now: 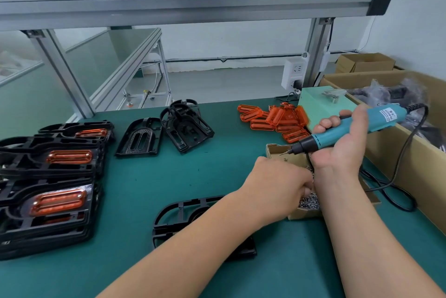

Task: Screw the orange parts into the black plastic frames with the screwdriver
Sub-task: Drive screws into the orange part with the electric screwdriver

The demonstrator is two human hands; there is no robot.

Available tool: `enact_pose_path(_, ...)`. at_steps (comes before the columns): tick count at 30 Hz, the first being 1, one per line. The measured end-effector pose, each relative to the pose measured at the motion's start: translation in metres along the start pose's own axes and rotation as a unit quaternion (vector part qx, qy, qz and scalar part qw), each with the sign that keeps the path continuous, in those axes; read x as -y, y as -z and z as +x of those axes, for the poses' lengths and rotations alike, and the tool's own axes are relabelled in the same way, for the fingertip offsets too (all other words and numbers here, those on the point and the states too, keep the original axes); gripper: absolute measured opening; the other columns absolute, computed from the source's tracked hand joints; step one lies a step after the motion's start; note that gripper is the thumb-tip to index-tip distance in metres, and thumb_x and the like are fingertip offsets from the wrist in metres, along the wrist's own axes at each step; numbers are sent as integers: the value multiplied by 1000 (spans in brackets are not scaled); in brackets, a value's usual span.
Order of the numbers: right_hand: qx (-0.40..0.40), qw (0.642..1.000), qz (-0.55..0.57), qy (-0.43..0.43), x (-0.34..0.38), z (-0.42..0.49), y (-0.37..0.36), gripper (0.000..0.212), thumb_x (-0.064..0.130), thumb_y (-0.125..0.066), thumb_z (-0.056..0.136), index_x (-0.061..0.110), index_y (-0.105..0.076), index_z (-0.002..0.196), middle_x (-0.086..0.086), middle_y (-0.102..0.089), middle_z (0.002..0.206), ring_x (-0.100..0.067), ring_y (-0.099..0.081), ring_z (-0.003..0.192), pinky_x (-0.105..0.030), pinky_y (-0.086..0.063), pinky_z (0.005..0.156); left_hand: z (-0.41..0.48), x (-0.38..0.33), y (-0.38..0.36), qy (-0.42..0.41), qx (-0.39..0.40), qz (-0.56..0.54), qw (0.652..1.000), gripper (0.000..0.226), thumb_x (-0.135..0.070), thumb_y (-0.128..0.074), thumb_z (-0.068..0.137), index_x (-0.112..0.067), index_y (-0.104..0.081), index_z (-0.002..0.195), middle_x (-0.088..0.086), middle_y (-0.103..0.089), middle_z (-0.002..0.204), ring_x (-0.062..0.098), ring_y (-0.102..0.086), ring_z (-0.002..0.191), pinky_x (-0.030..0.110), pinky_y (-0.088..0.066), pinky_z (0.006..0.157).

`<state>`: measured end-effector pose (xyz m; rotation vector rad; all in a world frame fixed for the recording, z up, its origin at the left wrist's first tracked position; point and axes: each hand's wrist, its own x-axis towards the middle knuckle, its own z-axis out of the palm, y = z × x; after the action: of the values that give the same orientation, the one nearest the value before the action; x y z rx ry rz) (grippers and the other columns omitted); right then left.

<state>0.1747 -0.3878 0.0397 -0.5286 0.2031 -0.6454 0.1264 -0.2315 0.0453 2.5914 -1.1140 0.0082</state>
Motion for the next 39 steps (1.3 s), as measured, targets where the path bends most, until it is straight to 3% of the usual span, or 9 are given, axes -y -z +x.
enact_pose_path(3,3,1000,1,-3,0,0,-1,29,43,-70,101,17,-58,94,3,-52,73,-12,-52,62,-25,-46,60,-5,2,1,16,-34,-89,995,12,-24,-59,102,-26,-70,99,-7,-70,95,19,-59,95,42,-48,88)
enact_pose_path(6,7,1000,7,-1,-1,0,-2,29,43,-68,102,17,-58,94,3,-51,72,-12,-52,62,-25,-45,60,-15,8,11,94,-77,-268,956,14,-22,-58,101,-29,-67,93,-10,-71,86,10,-57,71,34,-48,66)
enact_pose_path(10,20,1000,14,-4,-3,-4,-4,29,42,-68,102,17,-57,94,3,-51,72,-12,-52,62,-25,-46,60,-37,31,32,156,-96,-488,853,18,-14,-56,105,-21,-69,95,-6,-74,80,17,-68,71,33,-59,63)
enact_pose_path(15,62,997,26,-26,-8,-18,-13,28,41,-67,102,16,-59,93,3,-51,72,-12,-52,62,-24,-46,60,-84,68,49,203,-42,-697,686,16,-15,-56,107,-13,-70,100,6,-67,88,12,-60,68,19,-45,48)
enact_pose_path(18,104,993,27,-38,-11,-31,-22,28,43,-66,103,17,-59,93,3,-50,73,-12,-51,63,-24,-45,60,-105,86,54,229,-33,-745,625,15,-13,-54,104,-9,-68,100,7,-62,87,11,-47,64,17,-34,44)
enact_pose_path(23,173,982,12,-75,-25,-60,-33,30,44,-61,105,17,-61,92,2,-47,74,-11,-49,63,-23,-44,58,-123,89,48,230,-7,-726,648,11,-14,-56,102,-11,-66,98,6,-58,85,10,-39,62,17,-28,43)
enact_pose_path(28,210,973,16,-99,-31,-82,-40,33,47,-60,104,17,-61,92,3,-46,75,-11,-49,63,-22,-44,59,-126,83,39,204,-18,-640,740,9,-12,-65,102,-9,-67,95,6,-62,83,9,-35,59,17,-28,46)
enact_pose_path(31,221,970,28,-98,-25,-87,-43,33,47,-57,106,16,-59,93,3,-45,74,-11,-48,63,-22,-43,59,-126,80,34,191,-25,-604,774,11,-9,-65,103,-9,-69,92,-4,-64,73,8,-32,55,19,-28,47)
enact_pose_path(39,223,969,19,-103,-26,-98,-46,34,47,-57,105,16,-59,92,3,-44,72,-11,-47,61,-22,-43,57,-128,76,32,173,-38,-587,790,13,-14,-65,102,-16,-77,97,8,-75,94,7,-36,56,19,-32,49)
